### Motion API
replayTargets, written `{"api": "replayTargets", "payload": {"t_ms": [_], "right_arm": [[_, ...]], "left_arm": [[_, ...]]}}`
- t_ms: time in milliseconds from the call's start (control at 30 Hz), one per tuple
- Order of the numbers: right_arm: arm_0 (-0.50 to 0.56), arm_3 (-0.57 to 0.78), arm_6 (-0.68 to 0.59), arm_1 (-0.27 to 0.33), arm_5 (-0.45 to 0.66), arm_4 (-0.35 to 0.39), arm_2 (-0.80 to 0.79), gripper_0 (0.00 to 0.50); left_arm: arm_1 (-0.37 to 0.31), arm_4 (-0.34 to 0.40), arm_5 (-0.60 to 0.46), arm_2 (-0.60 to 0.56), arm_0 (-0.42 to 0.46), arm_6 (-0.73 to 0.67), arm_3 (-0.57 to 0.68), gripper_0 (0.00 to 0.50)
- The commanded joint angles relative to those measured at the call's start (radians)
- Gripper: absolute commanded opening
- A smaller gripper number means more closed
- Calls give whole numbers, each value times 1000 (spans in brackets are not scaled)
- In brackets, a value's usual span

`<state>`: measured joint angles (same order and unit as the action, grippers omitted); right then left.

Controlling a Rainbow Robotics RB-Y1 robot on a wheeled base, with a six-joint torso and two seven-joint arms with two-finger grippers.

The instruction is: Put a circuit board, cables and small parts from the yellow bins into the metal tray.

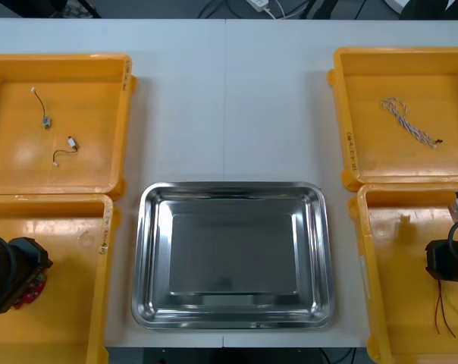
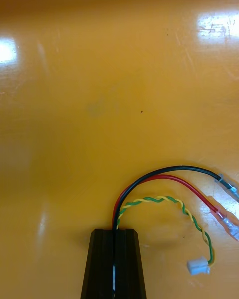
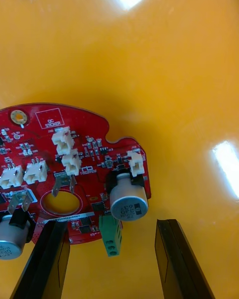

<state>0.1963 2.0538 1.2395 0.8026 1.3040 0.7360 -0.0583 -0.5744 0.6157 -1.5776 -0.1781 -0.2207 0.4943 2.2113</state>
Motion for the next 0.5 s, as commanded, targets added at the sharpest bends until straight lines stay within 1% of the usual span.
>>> {"api": "replayTargets", "payload": {"t_ms": [33,200,300,333,367,400,433,467,500], "right_arm": [[12,-6,51,-5,-9,-3,37,0],[0,-6,47,-5,8,0,28,0],[-26,-3,49,-5,47,5,6,0],[-32,-1,49,-5,58,6,2,0],[-44,2,47,-5,84,8,-8,0],[-58,8,47,-5,115,10,-17,0],[-67,9,46,-5,132,11,-25,0],[-83,16,46,-5,161,14,-35,0],[-98,22,44,-5,195,16,-48,0]], "left_arm": [[11,-16,11,20,-31,43,4,500],[10,-24,15,31,-31,44,4,500],[10,-27,21,34,-34,43,1,500],[10,-28,22,34,-34,43,1,486],[8,-28,24,37,-35,44,1,396],[7,-30,24,39,-35,44,1,277],[7,-31,24,40,-35,44,1,221],[5,-31,25,43,-35,44,1,83],[5,-31,28,45,-37,44,1,6]]}}
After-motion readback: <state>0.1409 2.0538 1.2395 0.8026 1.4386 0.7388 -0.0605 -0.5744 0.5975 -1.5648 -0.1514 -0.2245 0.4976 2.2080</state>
